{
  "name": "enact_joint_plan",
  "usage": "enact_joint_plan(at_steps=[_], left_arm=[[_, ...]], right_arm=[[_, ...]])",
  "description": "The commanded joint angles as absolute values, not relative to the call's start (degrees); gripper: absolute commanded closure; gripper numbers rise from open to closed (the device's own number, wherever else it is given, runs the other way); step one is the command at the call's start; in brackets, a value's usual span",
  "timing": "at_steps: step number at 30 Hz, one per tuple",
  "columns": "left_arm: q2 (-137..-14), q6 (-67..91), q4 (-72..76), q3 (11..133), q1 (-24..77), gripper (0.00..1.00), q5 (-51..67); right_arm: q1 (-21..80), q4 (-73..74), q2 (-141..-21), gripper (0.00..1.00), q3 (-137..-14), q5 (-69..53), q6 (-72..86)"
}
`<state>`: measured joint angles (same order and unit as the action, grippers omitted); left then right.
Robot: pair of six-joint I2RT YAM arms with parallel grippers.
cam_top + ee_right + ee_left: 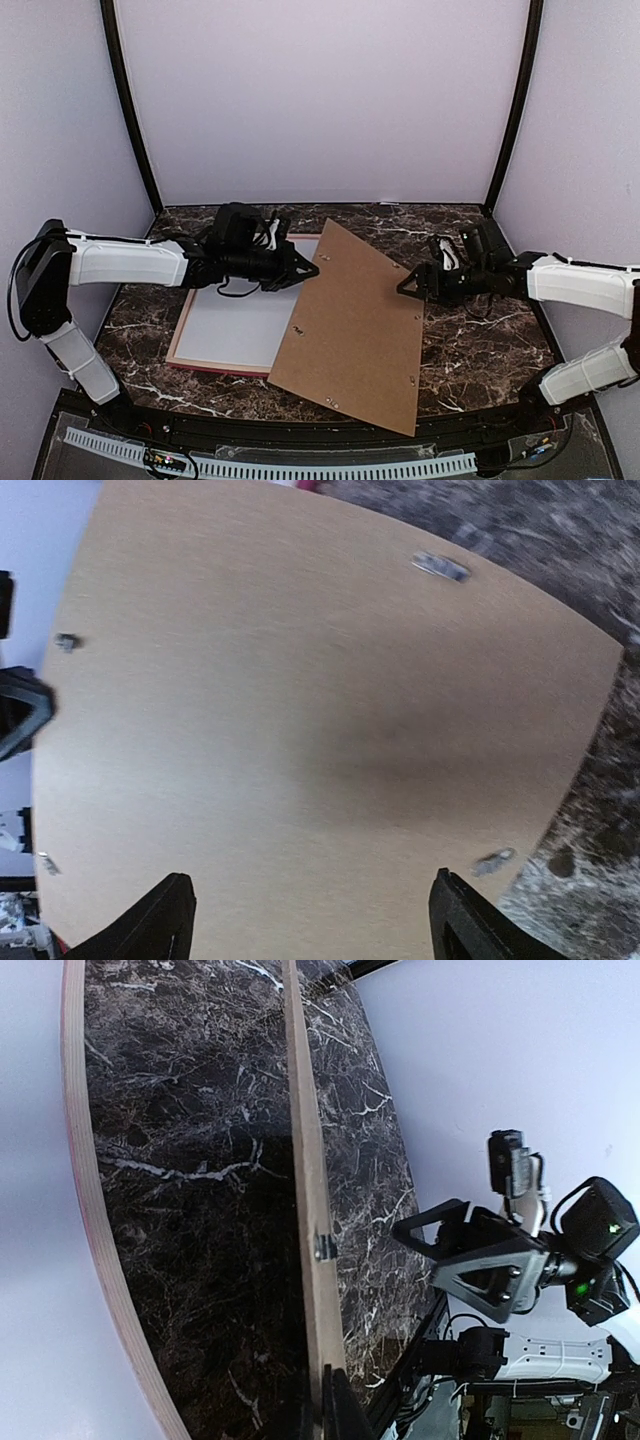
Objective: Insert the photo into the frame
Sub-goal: Turn over the backboard, then pick up the backboard from the center of the board.
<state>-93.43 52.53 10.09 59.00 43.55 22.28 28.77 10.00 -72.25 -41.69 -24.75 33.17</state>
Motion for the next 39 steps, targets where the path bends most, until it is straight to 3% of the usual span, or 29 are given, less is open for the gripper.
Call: enact_joint_plan(at_steps=[1,19,31,39], left_arm=[[-93.4,50.6,13.5,57.4,43.7,0.98,23.2],[-94.3,50.3,13.4,57.2,43.7,0.92,22.3],[-95.5,52.2,14.8,56.4,43.8,0.76,25.5],[-96.4,53.8,17.1,55.5,43.8,0.79,28.2]], right_arm=[[26.9,11.8,-72.4,0.18,-36.8,-17.3,32.2],[26.1,2.8,-78.3,0.13,-28.5,-20.6,34.8],[26.1,-6.2,-81.7,0.13,-26.5,-27.5,37.7],[26.1,-8.0,-82.1,0.14,-26.4,-29.3,37.9]])
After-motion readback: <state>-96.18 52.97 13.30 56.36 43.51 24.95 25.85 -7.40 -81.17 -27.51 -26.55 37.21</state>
